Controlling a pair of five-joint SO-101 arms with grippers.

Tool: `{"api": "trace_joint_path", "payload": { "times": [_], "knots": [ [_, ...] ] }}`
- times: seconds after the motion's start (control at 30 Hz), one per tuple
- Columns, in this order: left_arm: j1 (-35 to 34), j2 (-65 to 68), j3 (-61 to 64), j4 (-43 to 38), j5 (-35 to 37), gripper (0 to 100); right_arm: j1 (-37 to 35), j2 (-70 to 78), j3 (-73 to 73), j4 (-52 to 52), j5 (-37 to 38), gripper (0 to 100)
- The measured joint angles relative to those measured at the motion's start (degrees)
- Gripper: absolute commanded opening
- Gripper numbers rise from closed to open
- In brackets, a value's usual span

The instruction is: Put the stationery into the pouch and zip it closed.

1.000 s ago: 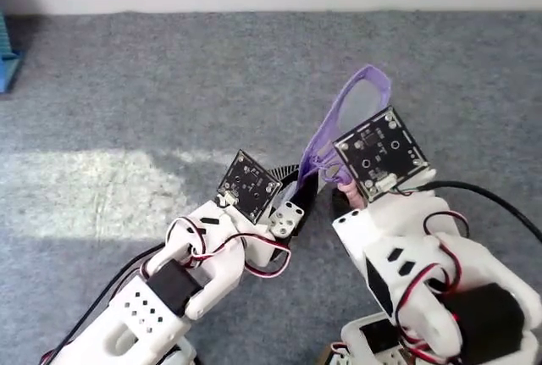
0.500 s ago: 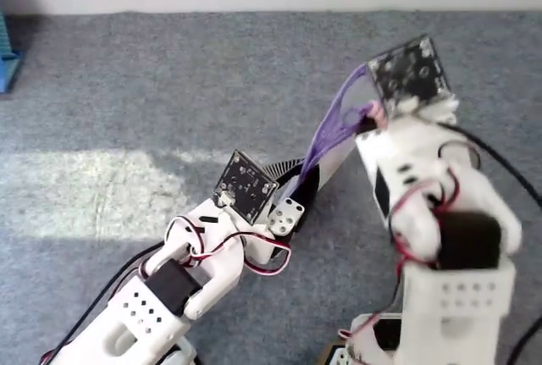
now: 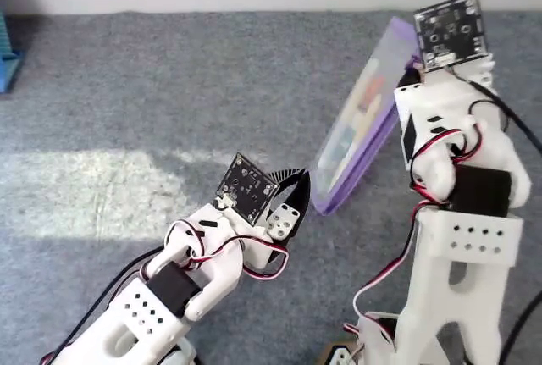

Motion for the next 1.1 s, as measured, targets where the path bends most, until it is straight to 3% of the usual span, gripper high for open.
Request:
{"api": "trace_joint_path", "payload": {
  "times": [0.1,0.27,0.37,0.63,1.1],
  "knots": [
    [0.09,0.0,0.0,0.0,0.0,5,-1.32,-0.7,0.0,2.55,0.0,0.7],
    [0.09,0.09,-2.2,0.0,0.0,22,-6.77,-4.84,-0.88,7.38,0.35,0.7],
    [0.09,0.09,-5.45,0.0,1.32,26,-9.85,-7.21,-2.37,10.37,0.35,0.7],
    [0.09,0.0,-10.11,0.0,4.04,26,-16.88,-7.91,-8.35,16.62,1.41,0.7],
    [-6.59,0.0,-8.88,0.0,4.31,26,-17.76,-8.62,-11.96,21.98,3.96,0.7]
  ]
}}
